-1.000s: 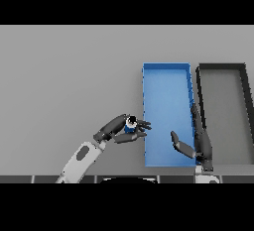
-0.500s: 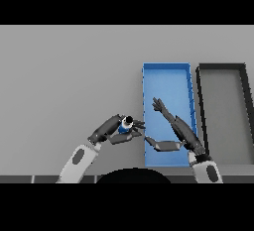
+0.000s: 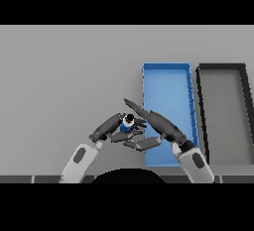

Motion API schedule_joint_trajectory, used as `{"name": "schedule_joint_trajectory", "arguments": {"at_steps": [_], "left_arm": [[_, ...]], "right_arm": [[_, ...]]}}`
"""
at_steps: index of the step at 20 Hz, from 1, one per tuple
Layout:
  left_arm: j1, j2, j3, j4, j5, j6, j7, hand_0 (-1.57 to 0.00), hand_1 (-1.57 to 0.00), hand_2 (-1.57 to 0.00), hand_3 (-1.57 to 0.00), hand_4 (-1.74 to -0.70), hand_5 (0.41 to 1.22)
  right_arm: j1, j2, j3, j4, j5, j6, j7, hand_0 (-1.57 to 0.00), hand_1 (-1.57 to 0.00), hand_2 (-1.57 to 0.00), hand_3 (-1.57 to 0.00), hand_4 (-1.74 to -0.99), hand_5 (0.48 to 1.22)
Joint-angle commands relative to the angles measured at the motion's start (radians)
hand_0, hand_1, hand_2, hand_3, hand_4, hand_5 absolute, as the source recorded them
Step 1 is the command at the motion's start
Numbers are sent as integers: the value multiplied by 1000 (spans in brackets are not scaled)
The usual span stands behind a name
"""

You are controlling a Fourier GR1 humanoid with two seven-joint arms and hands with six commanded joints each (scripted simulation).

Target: Pick up the blue pipe and place it into the blue bin.

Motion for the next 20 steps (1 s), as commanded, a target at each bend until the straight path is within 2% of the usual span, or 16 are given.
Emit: {"name": "schedule_joint_trajectory", "arguments": {"at_steps": [1, 4, 5, 6, 8, 9, 10, 11, 12, 13, 14, 15, 17, 18, 20], "left_arm": [[-3, 0, 10, 4, 9, -11, 1, -1571, -1571, -1571, -1571, -1475, 1221], [14, -8, 19, 19, 16, -42, -22, -1571, -1571, -1571, -1571, -1468, 1221], [1, -12, 30, 24, 26, -56, -9, -1571, -1571, -1571, -1571, -1459, 1221], [-1, -6, 35, 27, 18, -64, -25, -1571, -1571, -1571, -1571, -1454, 1221], [18, -20, 33, 17, 15, -72, -34, -1571, -1571, -1571, -1571, -1460, 1221], [22, -21, 37, 18, 6, -67, -11, -1571, -1571, -1571, -1571, -1515, 1221], [31, -25, 38, 10, 10, -68, 10, -1571, -1571, -1541, -1304, -1560, 1221], [34, -30, 42, 1, 20, -69, 36, -1571, -1571, -1528, -1139, -1596, 1221], [32, -24, 49, 4, 18, -70, 31, -1571, -1571, -1537, -1163, -1625, 1221], [32, -29, 45, 9, 8, -70, 10, -1571, -1571, -1544, -1207, -1648, 1221], [24, -40, 47, 24, -3, -68, -8, -1571, -1571, -1549, -1228, -1667, 1221], [29, -42, 49, 12, 6, -77, -11, -1571, -1571, -1553, -1271, -1682, 1221], [25, -49, 48, 17, -12, -75, -19, -1571, -1571, -1560, -1331, -1703, 1221], [24, -51, 53, 12, -9, -83, -17, -1571, -1571, -1562, -1322, -1711, 1221], [27, -53, 58, 11, -10, -84, -32, -1571, -1571, -1539, -1412, -1722, 1221]], "right_arm": [[-45, 13, 12, 4, -5, 4, 6, 1, 1, 1, 1, -1195, 513], [-108, 35, 27, 33, -25, 21, 24, 1, 1, 1, 1, -1200, 514], [-137, 41, 20, 53, -34, 23, 47, 1, 1, -1, 1, -1208, 512], [-166, 53, 25, 66, -43, 27, 62, 1, -9, -20, 1, -1214, 511], [-189, 71, 41, 100, -47, 42, 75, -24, -108, -130, -49, -1222, 517], [-204, 82, 42, 116, -51, 44, 79, -166, -241, -249, -143, -1255, 519], [-215, 78, 35, 123, -61, 53, 81, -398, -437, -428, -307, -1303, 520], [-229, 72, 30, 129, -62, 59, 84, -630, -652, -657, -504, -1383, 523], [-242, 76, 32, 137, -59, 63, 96, -818, -836, -840, -662, -1446, 527], [-237, 86, 44, 134, -54, 58, 83, -969, -983, -986, -789, -1496, 555], [-228, 101, 52, 140, -56, 49, 62, -1089, -1101, -1103, -896, -1537, 600], [-223, 112, 50, 133, -75, 43, 57, -1186, -1195, -1196, -1031, -1513, 671], [-214, 132, 48, 147, -68, 32, 26, -1324, -1330, -1331, -1225, -1481, 869], [-208, 135, 56, 142, -53, 28, 8, -1374, -1378, -1379, -1295, -1475, 940], [-210, 131, 59, 136, -29, 39, -7, -1445, -1448, -1448, -1394, -1477, 1041]]}}
